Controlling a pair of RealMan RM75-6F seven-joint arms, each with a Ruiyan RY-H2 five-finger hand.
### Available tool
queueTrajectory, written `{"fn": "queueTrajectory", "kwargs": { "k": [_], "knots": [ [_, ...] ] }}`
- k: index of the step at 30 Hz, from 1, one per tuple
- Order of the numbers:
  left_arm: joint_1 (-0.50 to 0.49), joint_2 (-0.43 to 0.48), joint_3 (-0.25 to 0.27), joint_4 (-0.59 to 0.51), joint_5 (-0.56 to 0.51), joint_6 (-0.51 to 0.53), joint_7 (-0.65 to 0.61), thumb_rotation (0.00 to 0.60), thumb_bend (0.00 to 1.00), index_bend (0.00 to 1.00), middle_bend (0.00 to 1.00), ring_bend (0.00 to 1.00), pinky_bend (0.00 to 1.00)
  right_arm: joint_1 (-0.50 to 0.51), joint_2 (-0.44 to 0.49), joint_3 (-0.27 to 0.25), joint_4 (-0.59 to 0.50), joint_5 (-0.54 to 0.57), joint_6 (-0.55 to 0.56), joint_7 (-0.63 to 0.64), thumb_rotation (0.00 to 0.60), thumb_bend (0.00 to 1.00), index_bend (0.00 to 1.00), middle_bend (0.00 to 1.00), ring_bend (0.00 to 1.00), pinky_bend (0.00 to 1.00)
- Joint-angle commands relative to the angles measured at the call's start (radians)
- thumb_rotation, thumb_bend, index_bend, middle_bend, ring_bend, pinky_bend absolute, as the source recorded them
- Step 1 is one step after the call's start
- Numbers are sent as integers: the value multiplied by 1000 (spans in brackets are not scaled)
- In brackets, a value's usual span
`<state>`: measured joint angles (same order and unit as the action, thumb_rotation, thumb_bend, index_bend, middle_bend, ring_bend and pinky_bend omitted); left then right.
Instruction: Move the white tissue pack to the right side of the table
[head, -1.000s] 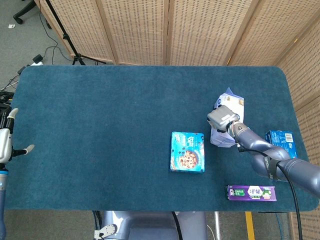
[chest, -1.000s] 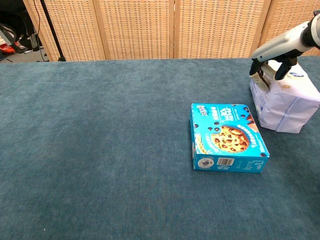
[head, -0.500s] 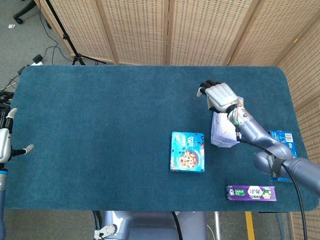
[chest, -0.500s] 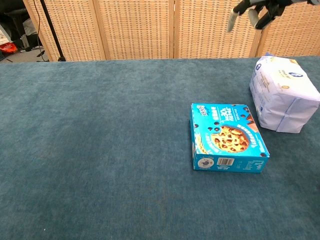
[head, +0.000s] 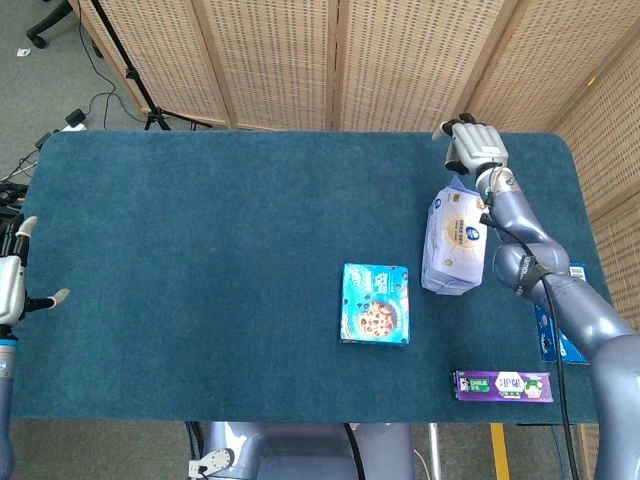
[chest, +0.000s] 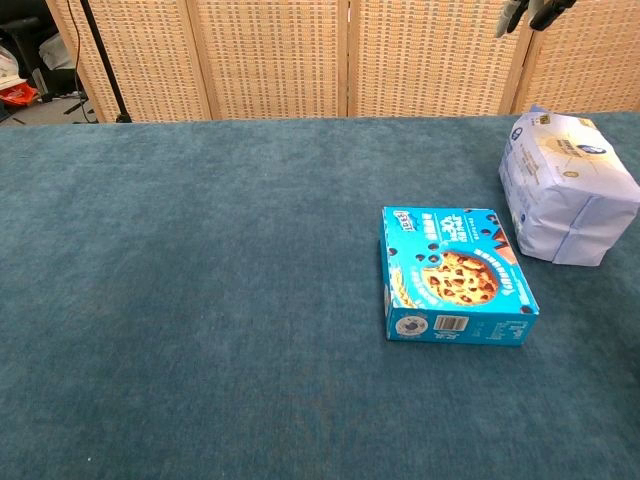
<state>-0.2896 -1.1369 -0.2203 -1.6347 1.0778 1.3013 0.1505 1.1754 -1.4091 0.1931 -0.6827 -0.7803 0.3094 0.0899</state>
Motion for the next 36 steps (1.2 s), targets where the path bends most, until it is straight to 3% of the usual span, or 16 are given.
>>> {"fn": "queueTrajectory", "kwargs": {
  "k": [1,7,14,19,23,27,36],
  "knots": [
    [-3,-2,-2,4,-6,-5,4,600,0,0,0,0,0,26,-99,-20,159,78,-98,-14,600,1000,321,250,108,159],
    [-8,-8,-3,7,-15,-10,15,600,0,0,0,0,0,24,-173,-48,317,106,-210,-10,600,1000,322,253,108,162],
    [-10,-11,-1,4,-13,-9,24,600,0,0,0,0,0,12,-224,-57,405,76,-291,22,600,1000,322,253,108,180],
    [-8,-10,3,-4,-3,-4,25,600,0,0,0,0,0,11,-232,-61,387,23,-341,44,600,1000,322,254,111,191],
    [-5,-8,3,-8,2,2,21,600,0,0,0,0,0,22,-233,-62,391,-7,-362,68,600,1000,352,289,169,242],
    [-5,-9,4,-7,0,1,23,600,0,0,0,0,0,34,-205,-65,357,-42,-394,100,600,1000,382,325,221,310],
    [-2,-5,4,-13,7,6,18,600,0,0,0,0,0,36,-116,-104,225,-98,-411,199,600,1000,382,328,234,346]
  ]
}}
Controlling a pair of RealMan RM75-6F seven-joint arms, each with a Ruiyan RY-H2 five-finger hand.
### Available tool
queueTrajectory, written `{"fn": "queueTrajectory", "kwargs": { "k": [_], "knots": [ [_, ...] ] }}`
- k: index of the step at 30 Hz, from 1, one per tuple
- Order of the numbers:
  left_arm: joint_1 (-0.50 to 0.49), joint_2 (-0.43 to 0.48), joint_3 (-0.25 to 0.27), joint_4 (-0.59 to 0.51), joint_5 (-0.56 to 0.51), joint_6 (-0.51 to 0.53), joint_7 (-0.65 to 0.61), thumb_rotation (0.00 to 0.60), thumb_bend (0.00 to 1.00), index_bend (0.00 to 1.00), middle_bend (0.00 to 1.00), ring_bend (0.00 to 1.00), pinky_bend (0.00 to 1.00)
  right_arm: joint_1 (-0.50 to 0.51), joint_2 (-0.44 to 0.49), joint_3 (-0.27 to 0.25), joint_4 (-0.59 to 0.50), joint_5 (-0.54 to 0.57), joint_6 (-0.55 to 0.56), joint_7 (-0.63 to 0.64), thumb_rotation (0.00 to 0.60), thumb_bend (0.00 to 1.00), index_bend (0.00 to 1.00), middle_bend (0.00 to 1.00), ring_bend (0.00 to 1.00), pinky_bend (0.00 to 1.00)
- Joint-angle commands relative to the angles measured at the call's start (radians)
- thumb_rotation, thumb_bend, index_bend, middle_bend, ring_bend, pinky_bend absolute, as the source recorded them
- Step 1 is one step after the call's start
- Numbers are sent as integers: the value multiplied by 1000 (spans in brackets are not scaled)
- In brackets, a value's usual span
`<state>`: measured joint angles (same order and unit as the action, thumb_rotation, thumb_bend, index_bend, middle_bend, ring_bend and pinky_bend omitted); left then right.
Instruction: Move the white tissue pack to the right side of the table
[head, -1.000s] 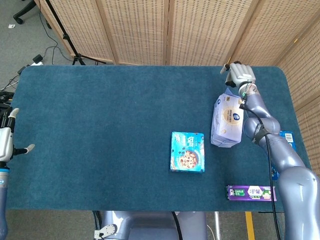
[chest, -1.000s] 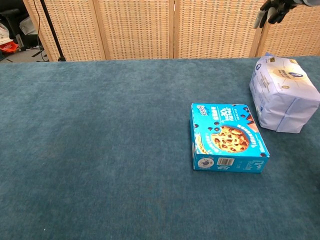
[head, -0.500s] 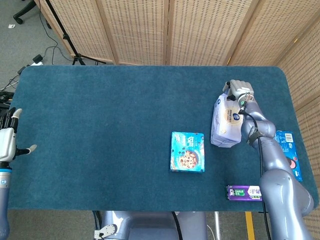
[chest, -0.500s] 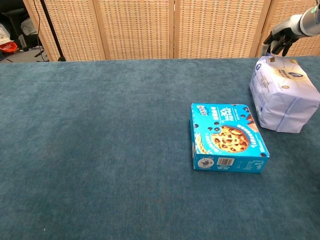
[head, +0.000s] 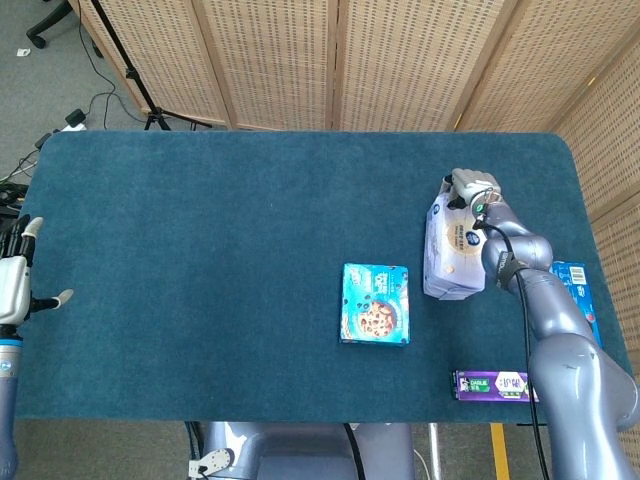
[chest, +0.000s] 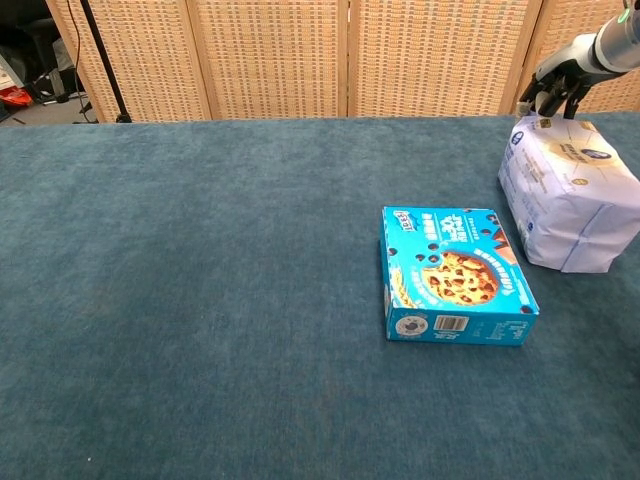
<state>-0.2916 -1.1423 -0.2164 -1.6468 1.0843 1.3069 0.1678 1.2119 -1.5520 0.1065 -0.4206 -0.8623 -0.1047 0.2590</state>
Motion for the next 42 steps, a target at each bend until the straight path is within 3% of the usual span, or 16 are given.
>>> {"fn": "queueTrajectory", "kwargs": {
  "k": [1,14,23,28,33,42],
  "knots": [
    [0,0,1,-1,2,0,2,600,0,0,0,0,0,-2,38,-24,-56,-19,5,42,600,1000,382,328,234,347],
    [0,5,5,-7,20,-1,-9,600,0,0,0,0,0,8,170,-188,-305,-19,115,178,600,1000,382,328,234,349],
    [7,18,12,-11,51,2,-38,600,0,0,0,0,0,40,265,-369,-532,110,279,173,600,1000,382,328,230,349],
    [11,21,17,-16,65,8,-42,600,0,0,0,0,0,61,303,-432,-660,198,383,112,600,1000,382,328,230,349],
    [15,22,21,-22,77,17,-42,600,0,0,0,0,0,81,339,-478,-800,297,499,12,600,1000,382,328,229,348],
    [18,20,23,-26,85,25,-40,600,0,0,0,0,0,75,383,-488,-959,376,613,-129,600,1000,382,328,213,348]
  ]
}}
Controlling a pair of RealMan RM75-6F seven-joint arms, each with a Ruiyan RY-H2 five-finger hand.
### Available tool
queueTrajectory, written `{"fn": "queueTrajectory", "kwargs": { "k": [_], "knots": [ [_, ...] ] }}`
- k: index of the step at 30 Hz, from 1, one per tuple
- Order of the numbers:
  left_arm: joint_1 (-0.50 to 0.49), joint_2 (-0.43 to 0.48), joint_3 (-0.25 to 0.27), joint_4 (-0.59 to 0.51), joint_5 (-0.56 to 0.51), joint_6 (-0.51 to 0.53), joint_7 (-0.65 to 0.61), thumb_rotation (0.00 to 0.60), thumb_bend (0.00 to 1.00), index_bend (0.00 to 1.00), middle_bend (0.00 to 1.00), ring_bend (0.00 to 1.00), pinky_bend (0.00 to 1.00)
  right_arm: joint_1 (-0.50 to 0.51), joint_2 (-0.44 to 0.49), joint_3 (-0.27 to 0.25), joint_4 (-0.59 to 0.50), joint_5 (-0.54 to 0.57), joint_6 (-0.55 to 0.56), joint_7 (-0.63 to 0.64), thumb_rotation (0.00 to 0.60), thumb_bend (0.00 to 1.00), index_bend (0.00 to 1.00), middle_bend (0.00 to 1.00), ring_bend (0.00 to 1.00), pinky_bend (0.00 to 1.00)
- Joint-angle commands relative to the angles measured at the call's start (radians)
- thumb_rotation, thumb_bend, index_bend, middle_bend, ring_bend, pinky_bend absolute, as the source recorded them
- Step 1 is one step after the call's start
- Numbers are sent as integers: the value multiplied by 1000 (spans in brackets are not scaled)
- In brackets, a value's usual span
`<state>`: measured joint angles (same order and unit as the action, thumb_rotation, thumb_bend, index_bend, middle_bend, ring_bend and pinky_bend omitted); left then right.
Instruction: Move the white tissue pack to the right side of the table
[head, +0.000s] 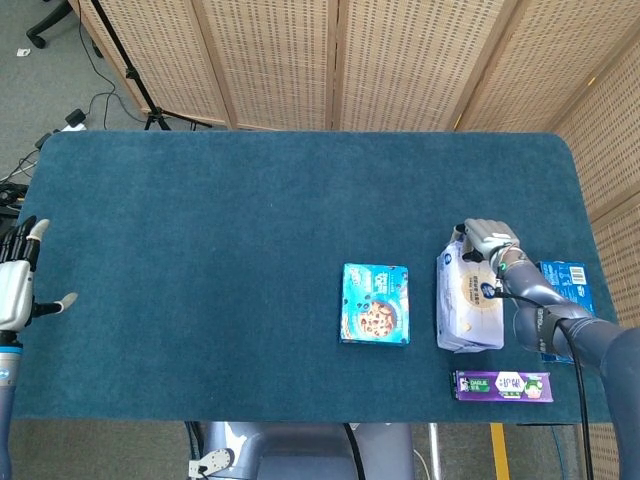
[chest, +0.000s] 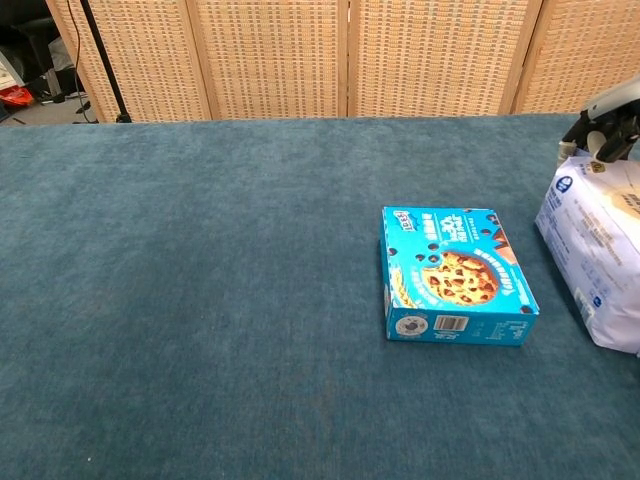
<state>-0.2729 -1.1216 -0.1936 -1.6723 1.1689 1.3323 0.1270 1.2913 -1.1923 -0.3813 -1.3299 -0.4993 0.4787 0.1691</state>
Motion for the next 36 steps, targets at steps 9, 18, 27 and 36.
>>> {"fn": "queueTrajectory", "kwargs": {
  "k": [9,18,27,36],
  "knots": [
    [1,-1,1,-4,5,4,3,600,0,0,0,0,0,-60,74,67,-154,-39,110,-113,600,1000,381,307,206,348],
    [9,1,2,-9,15,16,-7,600,0,0,0,0,0,-275,50,273,-83,-444,442,80,600,13,31,0,0,148],
    [28,5,21,-24,50,37,-21,600,0,0,0,0,0,-477,43,319,-35,-732,898,22,600,0,46,0,0,120],
    [99,-7,69,-9,101,112,-62,600,0,0,0,0,0,-690,39,278,-120,-795,1068,-148,600,0,46,0,0,65]
  ]
}}
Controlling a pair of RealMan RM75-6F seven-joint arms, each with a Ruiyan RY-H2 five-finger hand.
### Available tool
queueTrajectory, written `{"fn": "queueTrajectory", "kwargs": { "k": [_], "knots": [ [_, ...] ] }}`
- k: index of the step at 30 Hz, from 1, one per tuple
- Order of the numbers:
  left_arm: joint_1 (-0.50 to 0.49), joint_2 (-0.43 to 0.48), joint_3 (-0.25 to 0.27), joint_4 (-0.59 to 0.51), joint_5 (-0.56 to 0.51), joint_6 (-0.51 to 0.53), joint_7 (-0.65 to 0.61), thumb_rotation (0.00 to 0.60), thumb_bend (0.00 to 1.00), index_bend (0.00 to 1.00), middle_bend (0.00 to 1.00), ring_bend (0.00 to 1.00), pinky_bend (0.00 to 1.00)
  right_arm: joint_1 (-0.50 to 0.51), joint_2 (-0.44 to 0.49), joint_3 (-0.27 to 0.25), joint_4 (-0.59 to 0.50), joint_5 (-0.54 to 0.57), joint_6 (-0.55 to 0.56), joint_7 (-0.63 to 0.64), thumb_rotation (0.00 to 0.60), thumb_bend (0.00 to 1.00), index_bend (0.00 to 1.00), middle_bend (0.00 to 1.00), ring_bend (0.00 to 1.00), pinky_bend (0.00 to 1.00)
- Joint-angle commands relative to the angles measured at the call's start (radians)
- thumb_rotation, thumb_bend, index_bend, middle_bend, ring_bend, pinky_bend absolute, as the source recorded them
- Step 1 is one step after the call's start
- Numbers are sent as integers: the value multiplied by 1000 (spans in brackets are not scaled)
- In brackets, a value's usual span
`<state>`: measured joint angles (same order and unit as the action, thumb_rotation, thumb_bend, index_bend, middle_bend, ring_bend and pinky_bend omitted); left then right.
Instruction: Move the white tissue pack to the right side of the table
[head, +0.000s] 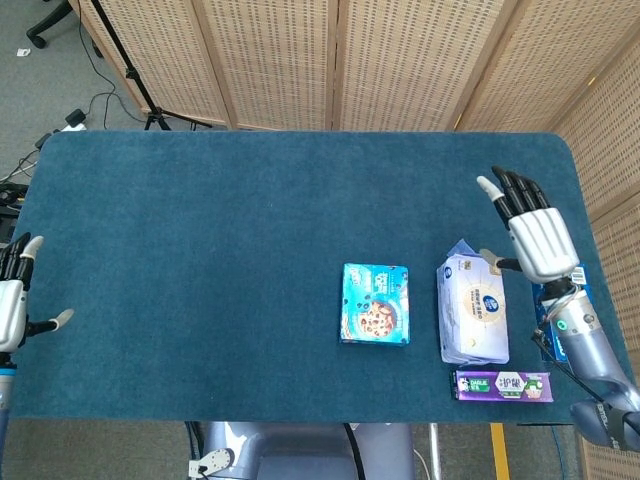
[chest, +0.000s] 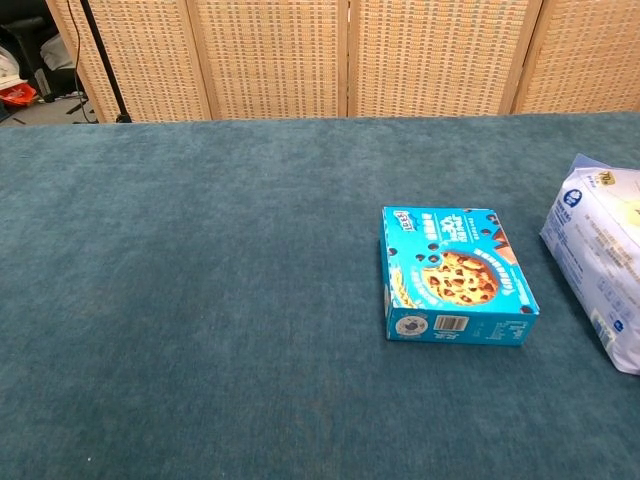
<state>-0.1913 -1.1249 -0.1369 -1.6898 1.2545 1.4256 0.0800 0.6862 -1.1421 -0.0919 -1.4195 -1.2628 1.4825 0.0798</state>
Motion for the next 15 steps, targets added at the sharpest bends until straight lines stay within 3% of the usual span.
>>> {"fn": "queueTrajectory", "kwargs": {
  "k": [1,7,15],
  "knots": [
    [25,-4,16,14,24,29,-22,600,0,0,0,0,0,-111,-21,-13,-26,-41,79,-61,600,0,46,0,0,61],
    [39,-26,22,58,50,52,-32,600,0,0,0,0,0,-214,-61,-4,-10,-6,100,-80,600,0,35,0,0,3],
    [47,-60,26,118,97,78,-53,600,0,0,0,0,0,-305,-83,41,-12,28,90,-84,600,0,0,0,0,0]
  ]
}}
